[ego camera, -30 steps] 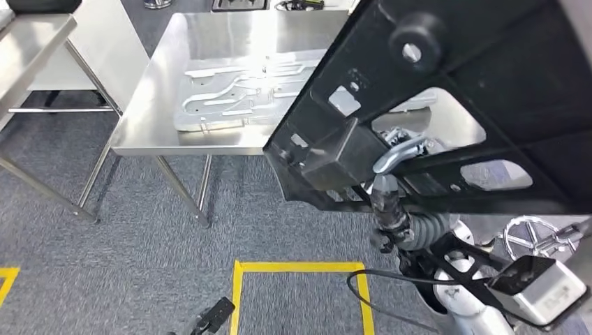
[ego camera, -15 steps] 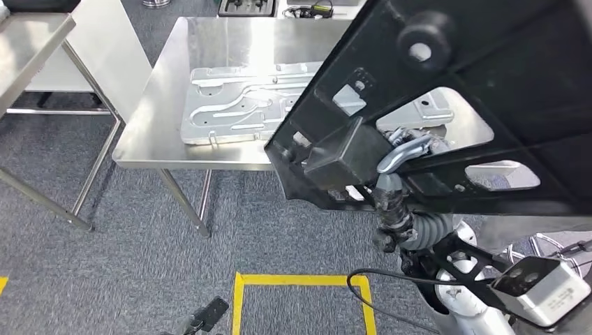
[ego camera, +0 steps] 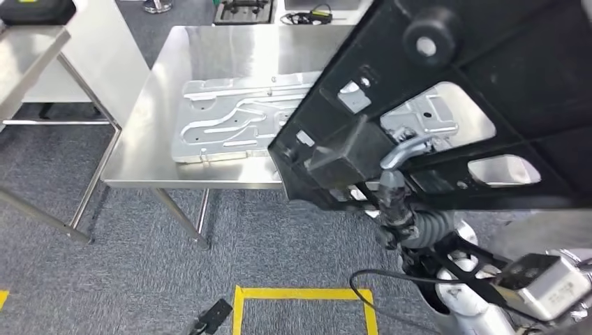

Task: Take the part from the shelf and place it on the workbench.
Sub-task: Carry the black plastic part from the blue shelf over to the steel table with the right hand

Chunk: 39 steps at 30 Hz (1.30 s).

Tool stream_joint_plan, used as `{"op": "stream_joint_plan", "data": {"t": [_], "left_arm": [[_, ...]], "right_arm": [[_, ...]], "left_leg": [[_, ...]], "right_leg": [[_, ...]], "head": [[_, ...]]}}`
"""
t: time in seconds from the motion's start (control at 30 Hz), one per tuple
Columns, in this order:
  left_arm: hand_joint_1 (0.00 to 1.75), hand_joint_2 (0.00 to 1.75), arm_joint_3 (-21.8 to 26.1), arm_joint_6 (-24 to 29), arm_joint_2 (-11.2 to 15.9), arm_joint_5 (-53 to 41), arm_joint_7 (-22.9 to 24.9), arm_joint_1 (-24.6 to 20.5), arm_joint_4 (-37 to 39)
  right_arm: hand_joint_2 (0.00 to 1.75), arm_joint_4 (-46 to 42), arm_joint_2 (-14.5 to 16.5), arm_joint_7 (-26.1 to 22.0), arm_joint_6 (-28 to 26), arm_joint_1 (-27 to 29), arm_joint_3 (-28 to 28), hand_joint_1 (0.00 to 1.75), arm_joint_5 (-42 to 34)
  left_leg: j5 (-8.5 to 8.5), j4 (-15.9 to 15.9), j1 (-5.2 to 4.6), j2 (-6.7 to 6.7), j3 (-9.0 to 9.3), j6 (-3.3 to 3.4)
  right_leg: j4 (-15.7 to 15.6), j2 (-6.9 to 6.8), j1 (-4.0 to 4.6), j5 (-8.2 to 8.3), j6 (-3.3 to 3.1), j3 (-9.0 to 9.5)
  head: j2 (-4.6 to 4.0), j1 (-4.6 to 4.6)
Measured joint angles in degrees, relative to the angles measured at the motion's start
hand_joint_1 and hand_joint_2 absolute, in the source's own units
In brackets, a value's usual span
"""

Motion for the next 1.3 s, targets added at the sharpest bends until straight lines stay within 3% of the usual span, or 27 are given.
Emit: {"op": "stream_joint_plan", "data": {"t": [0.07, 0.1, 0.13, 0.17, 0.23, 0.27, 0.33, 0.43, 0.5, 0.57, 0.63, 0.67, 0.7, 0.73, 0.8, 0.87, 0.97, 1.03, 1.1, 1.13, 1.17, 1.2, 1.27, 1.3], "left_arm": [[0.0, 1.75, 0.0, -0.05, 0.03, 0.02, -0.03, 0.14, 0.0], [0.0, 1.75, 0.0, -0.08, 0.07, 0.03, -0.03, 0.26, 0.0], [0.0, 1.75, 0.0, -0.08, 0.13, 0.04, -0.03, 0.35, 0.0], [0.0, 1.75, 0.0, -0.09, 0.2, 0.05, -0.04, 0.41, 0.0], [0.0, 1.75, 0.0, -0.09, 0.31, 0.05, -0.07, 0.45, 0.0], [0.0, 1.75, 0.01, -0.09, 0.39, 0.06, -0.08, 0.44, 0.0], [0.0, 1.75, 0.02, -0.07, 0.52, 0.08, -0.1, 0.5, 0.0], [0.0, 1.75, 0.02, -0.04, 0.66, 0.09, -0.14, 0.6, 0.0], [0.0, 1.75, 0.03, -0.02, 0.75, 0.09, -0.2, 0.5, 0.0], [0.0, 1.75, 0.04, 0.05, 0.93, 0.08, -0.24, 0.4, 0.0], [0.0, 1.75, 0.04, 0.11, 1.03, 0.05, -0.25, 0.48, 0.0], [0.0, 1.75, 0.04, 0.12, 1.03, 0.04, -0.26, 0.57, 0.0], [0.0, 1.75, 0.04, 0.13, 1.03, 0.03, -0.26, 0.66, 0.0], [0.0, 1.75, 0.04, 0.13, 1.02, 0.02, -0.27, 0.74, 0.0], [0.0, 1.75, 0.04, 0.15, 1.02, 0.03, -0.28, 0.74, 0.0], [0.0, 1.75, 0.05, 0.2, 1.04, 0.04, -0.32, 0.7, 0.0], [0.0, 1.75, 0.07, 0.28, 1.22, 0.07, -0.47, 0.66, 0.0], [0.0, 1.75, 0.07, 0.3, 1.26, 0.12, -0.6, 0.62, 0.0], [0.0, 1.75, 0.08, 0.31, 1.25, 0.2, -0.68, 0.78, 0.0], [0.0, 1.75, 0.09, 0.31, 1.26, 0.25, -0.68, 0.91, 0.0], [0.0, 1.75, 0.09, 0.31, 1.26, 0.31, -0.69, 1.02, 0.0], [0.0, 1.75, 0.09, 0.33, 1.29, 0.37, -0.71, 1.07, 0.0], [0.0, 1.75, 0.11, 0.4, 1.46, 0.49, -0.75, 1.08, 0.0], [0.0, 1.75, 0.13, 0.44, 1.55, 0.51, -0.77, 1.05, 0.0]], "right_arm": [[1.75, 0.04, 0.01, -0.04, -0.02, 0.03, 0.0, 1.75, -0.01], [1.75, 0.08, 0.01, -0.05, -0.03, 0.06, 0.0, 1.75, -0.01], [1.75, 0.12, 0.01, -0.05, -0.03, 0.08, 0.0, 1.75, -0.02], [1.75, 0.16, 0.01, -0.05, -0.03, 0.09, 0.0, 1.75, -0.02], [1.75, 0.21, 0.0, -0.05, -0.05, 0.09, -0.02, 1.75, -0.02], [1.75, 0.22, -0.01, -0.03, -0.09, 0.07, -0.04, 1.75, -0.02], [1.75, 0.26, -0.02, 0.09, -0.21, 0.07, -0.11, 1.75, 0.02], [1.75, 0.28, -0.12, 0.37, -0.33, 0.1, -0.37, 1.75, 0.1], [1.75, 0.28, -0.21, 0.42, -0.35, 0.03, -0.63, 1.75, 0.16], [1.75, 0.27, -0.27, 0.5, -0.43, 0.09, -0.87, 1.75, 0.17], [1.75, 0.27, -0.41, 0.61, -0.57, 0.24, -1.07, 1.75, 0.19], [1.75, 0.27, -0.5, 0.64, -0.62, 0.27, -1.14, 1.75, 0.19], [1.75, 0.27, -0.57, 0.67, -0.66, 0.27, -1.2, 1.75, 0.2], [1.75, 0.28, -0.64, 0.68, -0.68, 0.26, -1.27, 1.75, 0.2], [1.75, 0.28, -0.72, 0.72, -0.78, 0.21, -1.4, 1.75, 0.21], [1.75, 0.27, -0.76, 0.89, -0.96, 0.21, -1.5, 1.75, 0.24], [1.75, 0.2, -0.82, 1.16, -1.18, 0.21, -1.57, 1.75, 0.49], [1.75, 0.15, -0.83, 1.27, -1.22, 0.16, -1.59, 1.75, 0.68], [1.75, 0.14, -0.84, 1.5, -1.24, 0.22, -1.6, 1.75, 0.77], [1.75, 0.14, -0.85, 1.62, -1.25, 0.27, -1.61, 1.75, 0.81], [1.75, 0.14, -0.86, 1.72, -1.26, 0.31, -1.63, 1.75, 0.85], [1.75, 0.14, -0.9, 1.81, -1.29, 0.33, -1.68, 1.75, 0.91], [1.75, 0.12, -1.06, 2.05, -1.35, 0.34, -1.87, 1.75, 1.05], [1.75, 0.09, -1.15, 2.18, -1.38, 0.35, -2.0, 1.75, 1.13]], "left_leg": [[-2.58, 7.1, 0.51, 0.12, -4.87, -0.76], [-3.38, 8.95, 0.75, 0.18, -6.68, -1.04], [-3.13, 8.97, 0.95, 0.24, -7.58, -1.25], [-1.48, 6.97, 1.11, 0.28, -7.47, -1.37], [4.24, -0.74, 1.28, 0.34, -5.25, -1.32], [5.97, -4.25, 1.17, 0.41, -4.09, -1.12], [6.87, -7.32, 0.79, 0.46, -2.89, -0.39], [6.51, -7.72, 0.59, 0.41, -1.46, 0.92], [6.06, -7.93, 0.6, 0.42, -0.34, 1.75], [5.39, -7.87, 0.38, 0.42, 0.24, 2.33], [4.58, -7.74, 0.09, 0.33, 0.9, 2.51], [4.1, -7.64, -0.03, 0.27, 1.39, 2.53], [3.58, -7.56, -0.11, 0.2, 2.02, 2.5], [3.05, -7.5, -0.14, 0.16, 2.52, 2.43], [2.15, -7.35, -0.27, 0.07, 3.22, 2.03], [1.7, -7.15, -0.39, 0.04, 3.59, 1.45], [0.98, -5.28, -0.36, 0.16, 3.27, 0.61], [-0.74, 0.21, 0.01, 0.3, 0.24, -0.09], [-3.05, 6.67, 0.49, 0.34, -4.27, -0.72], [-3.31, 8.19, 0.68, 0.35, -5.86, -0.95], [-2.39, 7.82, 0.83, 0.36, -6.54, -1.1], [-0.21, 5.4, 0.93, 0.37, -6.19, -1.14], [4.99, -1.8, 0.87, 0.37, -3.99, -0.93], [5.86, -4.57, 0.64, 0.38, -3.12, -0.71]], "right_leg": [[-0.14, -0.11, -0.04, -0.72, -0.21, 0.87], [-0.14, -0.07, -0.06, -1.13, -0.17, 1.31], [-0.14, -0.02, -0.09, -1.55, -0.1, 1.81], [-0.14, 0.04, -0.13, -2.02, 0.03, 2.42], [-0.12, 0.12, -0.21, -3.01, 0.46, 3.71], [-0.08, 0.17, -0.22, -3.46, 0.77, 4.14], [0.07, 0.25, -0.24, -4.08, 1.59, 4.51], [1.16, 0.17, -0.39, -4.61, 2.54, 4.82], [5.4, 0.07, -0.49, -5.83, 2.81, 2.76], [12.35, 0.05, -0.39, -8.26, 2.94, -1.76], [15.93, 0.05, -0.21, -9.47, 2.81, -5.4], [15.09, 0.05, -0.08, -8.49, 2.58, -5.9], [12.28, 0.05, 0.1, -6.17, 2.27, -5.39], [8.44, 0.03, 0.34, -3.21, 1.87, -4.37], [2.55, 0.01, 0.93, -0.01, 1.18, -2.56], [1.16, 0.05, 1.17, 0.03, 0.54, -2.03], [0.46, 0.11, 0.77, 0.09, -0.35, -0.6], [0.04, 0.05, 0.6, -0.32, -0.71, 0.41], [-0.01, 0.05, 0.58, -0.94, -0.82, 1.01], [0.01, 0.12, 0.56, -1.3, -0.77, 1.37], [0.03, 0.18, 0.53, -1.69, -0.69, 1.84], [0.12, 0.26, 0.44, -2.14, -0.56, 2.46], [0.31, 0.31, 0.3, -3.12, -0.13, 3.75], [0.45, 0.34, 0.26, -3.55, 0.15, 4.05]], "head": [[0.0, -0.09], [0.0, -0.1], [0.0, -0.1], [0.0, -0.11], [0.01, -0.1], [0.01, -0.11], [0.01, -0.11], [0.0, -0.08], [0.01, -0.03], [0.01, -0.01], [0.0, -0.03], [0.0, -0.03], [0.0, -0.04], [0.0, -0.03], [0.01, -0.08], [0.01, -0.17], [0.0, -0.28], [0.0, -0.42], [0.0, -0.49], [0.0, -0.5], [0.0, -0.51], [0.0, -0.51], [0.0, -0.52], [0.0, -0.6]]}}
